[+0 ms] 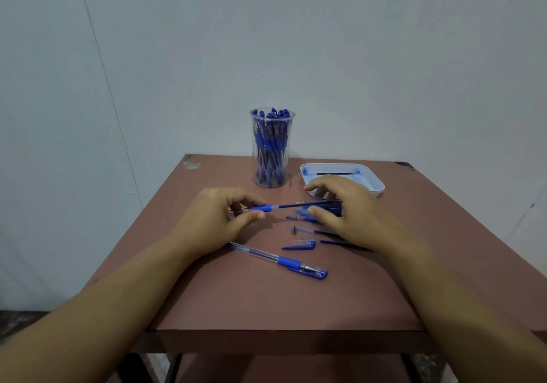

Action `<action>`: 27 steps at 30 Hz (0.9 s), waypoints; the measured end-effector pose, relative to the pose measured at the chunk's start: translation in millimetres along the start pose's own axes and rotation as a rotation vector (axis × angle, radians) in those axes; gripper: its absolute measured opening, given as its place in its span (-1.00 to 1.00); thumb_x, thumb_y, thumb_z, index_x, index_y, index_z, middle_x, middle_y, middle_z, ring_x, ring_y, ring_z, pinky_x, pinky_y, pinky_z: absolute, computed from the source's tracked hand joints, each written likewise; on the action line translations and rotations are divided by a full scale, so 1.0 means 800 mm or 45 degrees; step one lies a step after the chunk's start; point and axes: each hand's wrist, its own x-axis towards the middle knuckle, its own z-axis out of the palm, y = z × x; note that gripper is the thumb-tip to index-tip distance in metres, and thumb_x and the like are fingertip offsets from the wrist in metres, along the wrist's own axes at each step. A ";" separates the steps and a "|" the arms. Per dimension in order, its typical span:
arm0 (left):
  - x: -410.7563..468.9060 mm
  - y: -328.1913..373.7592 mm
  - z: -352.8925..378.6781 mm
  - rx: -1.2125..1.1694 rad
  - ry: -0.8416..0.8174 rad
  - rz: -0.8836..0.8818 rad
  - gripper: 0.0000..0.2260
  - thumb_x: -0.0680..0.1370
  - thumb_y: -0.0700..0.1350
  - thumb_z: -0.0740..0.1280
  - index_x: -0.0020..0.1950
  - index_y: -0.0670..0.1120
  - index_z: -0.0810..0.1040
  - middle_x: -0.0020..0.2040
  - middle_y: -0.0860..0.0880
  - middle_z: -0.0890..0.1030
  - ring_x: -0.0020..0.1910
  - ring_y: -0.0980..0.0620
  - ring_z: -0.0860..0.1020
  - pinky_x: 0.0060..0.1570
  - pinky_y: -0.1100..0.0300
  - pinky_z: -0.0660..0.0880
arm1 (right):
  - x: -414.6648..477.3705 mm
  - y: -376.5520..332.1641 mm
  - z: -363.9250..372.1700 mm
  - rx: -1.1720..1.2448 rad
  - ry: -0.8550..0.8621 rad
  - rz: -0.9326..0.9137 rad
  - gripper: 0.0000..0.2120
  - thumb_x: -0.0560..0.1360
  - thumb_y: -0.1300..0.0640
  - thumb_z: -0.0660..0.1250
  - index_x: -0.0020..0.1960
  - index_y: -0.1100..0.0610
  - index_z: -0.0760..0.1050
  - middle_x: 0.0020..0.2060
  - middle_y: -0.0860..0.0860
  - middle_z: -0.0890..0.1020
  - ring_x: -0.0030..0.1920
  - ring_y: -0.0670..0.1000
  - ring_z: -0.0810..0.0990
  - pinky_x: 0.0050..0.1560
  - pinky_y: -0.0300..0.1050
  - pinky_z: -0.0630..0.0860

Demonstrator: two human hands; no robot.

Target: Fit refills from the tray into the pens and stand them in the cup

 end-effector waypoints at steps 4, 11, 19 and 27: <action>-0.001 0.000 0.001 -0.024 -0.006 -0.007 -0.84 0.45 0.02 0.50 -0.06 0.29 0.64 -0.30 0.15 0.62 -0.27 0.05 0.56 -0.27 0.36 0.43 | 0.001 -0.004 0.009 0.052 0.006 0.000 -0.91 0.52 0.15 0.38 -0.04 -0.03 0.56 -0.14 -0.20 0.56 -0.08 -0.16 0.54 -0.05 -0.17 0.51; -0.003 0.000 0.002 0.002 -0.050 -0.014 -0.87 0.47 0.06 0.48 0.00 0.22 0.67 -0.23 0.12 0.67 -0.24 0.05 0.58 -0.21 0.21 0.51 | -0.002 -0.020 0.014 0.122 -0.127 -0.026 -0.75 0.53 0.05 0.38 0.21 -0.11 0.55 -0.05 -0.28 0.55 -0.01 -0.20 0.53 -0.02 -0.43 0.40; -0.004 0.002 0.002 -0.006 -0.030 0.034 -0.87 0.47 0.08 0.47 0.00 0.19 0.68 -0.23 0.20 0.65 -0.25 0.08 0.59 -0.23 0.24 0.52 | 0.000 -0.019 0.015 0.139 -0.078 0.030 -0.89 0.52 0.12 0.40 0.04 -0.03 0.60 -0.17 -0.21 0.55 -0.12 -0.21 0.50 -0.13 -0.39 0.37; -0.002 0.004 0.002 -0.023 0.000 0.043 -0.83 0.45 0.13 0.41 0.00 0.18 0.68 -0.21 0.20 0.67 -0.23 0.11 0.60 -0.22 0.18 0.54 | 0.000 -0.023 0.016 0.203 -0.008 0.055 -0.90 0.52 0.11 0.41 -0.02 -0.05 0.54 -0.21 -0.15 0.55 -0.17 -0.15 0.50 -0.16 -0.40 0.38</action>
